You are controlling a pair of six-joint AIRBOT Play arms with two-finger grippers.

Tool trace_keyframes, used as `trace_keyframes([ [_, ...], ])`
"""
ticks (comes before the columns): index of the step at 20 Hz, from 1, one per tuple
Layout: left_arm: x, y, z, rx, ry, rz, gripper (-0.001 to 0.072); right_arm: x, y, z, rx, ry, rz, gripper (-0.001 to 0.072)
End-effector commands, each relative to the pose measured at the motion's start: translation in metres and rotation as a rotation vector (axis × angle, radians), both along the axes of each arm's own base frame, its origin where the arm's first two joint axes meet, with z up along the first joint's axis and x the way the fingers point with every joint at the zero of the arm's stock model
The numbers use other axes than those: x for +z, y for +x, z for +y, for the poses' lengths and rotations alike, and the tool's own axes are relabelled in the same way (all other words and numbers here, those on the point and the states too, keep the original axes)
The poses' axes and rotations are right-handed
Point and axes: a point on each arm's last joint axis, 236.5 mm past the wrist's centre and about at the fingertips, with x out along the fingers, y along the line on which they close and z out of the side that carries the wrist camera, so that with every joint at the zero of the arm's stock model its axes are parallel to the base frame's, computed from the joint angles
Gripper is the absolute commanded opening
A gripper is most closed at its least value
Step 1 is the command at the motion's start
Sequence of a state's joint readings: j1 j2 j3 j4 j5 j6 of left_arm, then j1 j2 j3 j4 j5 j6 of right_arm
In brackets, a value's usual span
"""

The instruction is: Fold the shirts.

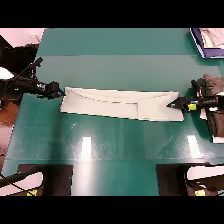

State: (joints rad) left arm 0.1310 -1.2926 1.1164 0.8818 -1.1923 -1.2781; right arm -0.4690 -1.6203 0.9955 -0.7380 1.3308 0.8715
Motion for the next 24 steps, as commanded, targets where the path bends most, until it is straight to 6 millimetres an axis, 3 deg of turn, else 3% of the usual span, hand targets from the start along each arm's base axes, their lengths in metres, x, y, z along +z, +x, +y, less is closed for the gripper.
trace_keyframes([
  [1,-0.001,-0.002,-0.001,-0.002,-0.003,0.011,0.0023,0.004,0.007,0.009,0.024,-0.02,-0.046,0.0154],
  [2,-0.001,-0.002,-0.003,-0.008,0.0,0.009,0.0023,0.01,0.008,0.009,0.025,-0.026,-0.061,0.0049],
  [3,-0.002,-0.003,-0.009,-0.023,0.008,0.005,0.0023,0.018,0.008,0.009,0.034,-0.032,-0.082,0.0021],
  [7,0.004,0.004,-0.068,-0.104,0.019,-0.086,0.0023,0.063,0.013,0.009,0.03,-0.079,-0.184,0.0018],
  [11,0.009,0.022,-0.139,-0.192,0.007,-0.164,0.0022,0.133,0.028,0.024,0.028,-0.1,-0.263,0.0017],
  [14,-0.012,0.027,-0.199,-0.306,0.0,-0.146,0.0023,0.188,0.038,0.062,0.083,-0.097,-0.324,0.0016],
  [18,-0.056,0.037,-0.266,-0.399,-0.003,-0.115,0.0023,0.241,0.042,0.124,0.195,-0.082,-0.415,0.0017],
  [21,-0.083,0.043,-0.295,-0.414,-0.019,-0.079,0.0023,0.264,0.038,0.17,0.299,-0.06,-0.453,0.0017],
  [24,-0.101,0.046,-0.301,-0.379,-0.036,-0.033,0.0023,0.274,0.036,0.209,0.39,-0.041,-0.471,0.0016],
])
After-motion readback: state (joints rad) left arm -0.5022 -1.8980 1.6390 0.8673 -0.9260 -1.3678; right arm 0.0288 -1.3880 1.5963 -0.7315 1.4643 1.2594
